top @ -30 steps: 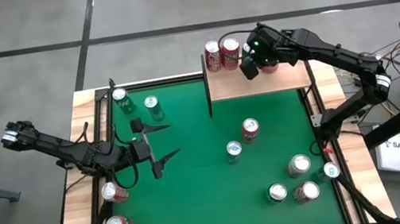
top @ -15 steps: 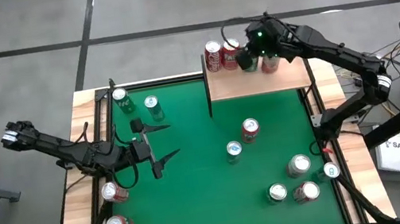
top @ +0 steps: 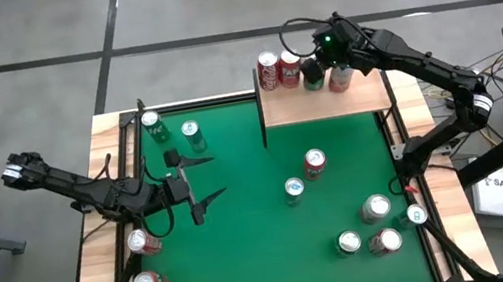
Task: Place canned beverage on shelf
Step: Put the bottom left green soda can on the shelf
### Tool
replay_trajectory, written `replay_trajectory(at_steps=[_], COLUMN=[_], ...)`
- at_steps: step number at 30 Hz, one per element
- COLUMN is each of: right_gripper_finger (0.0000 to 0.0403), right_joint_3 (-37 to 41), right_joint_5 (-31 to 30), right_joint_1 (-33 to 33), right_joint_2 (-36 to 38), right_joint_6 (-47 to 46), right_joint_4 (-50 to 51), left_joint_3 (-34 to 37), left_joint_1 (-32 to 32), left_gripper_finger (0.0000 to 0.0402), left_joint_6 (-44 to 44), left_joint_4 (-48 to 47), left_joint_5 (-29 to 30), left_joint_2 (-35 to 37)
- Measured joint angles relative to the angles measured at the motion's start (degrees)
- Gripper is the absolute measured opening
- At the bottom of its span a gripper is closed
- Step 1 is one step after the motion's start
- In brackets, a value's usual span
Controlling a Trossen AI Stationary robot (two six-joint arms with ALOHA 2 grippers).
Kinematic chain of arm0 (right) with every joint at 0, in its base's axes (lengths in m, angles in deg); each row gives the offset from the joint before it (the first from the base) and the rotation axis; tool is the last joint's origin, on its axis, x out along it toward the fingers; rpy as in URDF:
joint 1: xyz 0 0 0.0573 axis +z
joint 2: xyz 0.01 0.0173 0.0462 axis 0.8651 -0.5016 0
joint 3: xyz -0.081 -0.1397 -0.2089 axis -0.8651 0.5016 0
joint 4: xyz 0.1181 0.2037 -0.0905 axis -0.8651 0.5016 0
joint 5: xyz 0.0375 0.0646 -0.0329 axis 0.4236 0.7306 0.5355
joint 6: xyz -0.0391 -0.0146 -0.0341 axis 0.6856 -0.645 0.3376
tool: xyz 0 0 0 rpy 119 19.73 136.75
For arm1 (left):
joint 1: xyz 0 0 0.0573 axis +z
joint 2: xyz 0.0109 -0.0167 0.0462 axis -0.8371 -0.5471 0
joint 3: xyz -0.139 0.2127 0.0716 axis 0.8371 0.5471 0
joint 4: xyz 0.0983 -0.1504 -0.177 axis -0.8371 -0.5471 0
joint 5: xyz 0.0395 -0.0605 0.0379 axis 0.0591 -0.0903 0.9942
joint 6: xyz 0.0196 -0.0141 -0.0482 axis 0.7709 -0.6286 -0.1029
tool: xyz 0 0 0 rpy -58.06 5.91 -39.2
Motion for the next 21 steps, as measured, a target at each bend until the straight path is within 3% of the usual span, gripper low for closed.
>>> replay_trajectory(at_steps=[3, 15, 21], right_gripper_finger=[0.0009, 0.0009, 0.0009], right_joint_3=[0.00, -0.18, -1.18], right_joint_5=[2.76, 2.66, 2.53], right_joint_1=[0.00, 0.35, 0.35], right_joint_2=[0.00, 0.39, 0.39], right_joint_6=[-0.06, -0.63, -0.07], right_joint_4=[0.60, 3.45, -0.04], left_joint_3=[0.00, 0.00, 0.00], left_joint_1=[0.02, 0.02, 0.02], left_gripper_finger=[0.0349, 0.0349, 0.0349], left_joint_6=[-0.33, -0.81, -0.83], left_joint_4=[0.01, 0.01, 0.01], left_joint_5=[0.00, -0.07, -0.11], left_joint_2=[0.00, 0.00, 0.00])
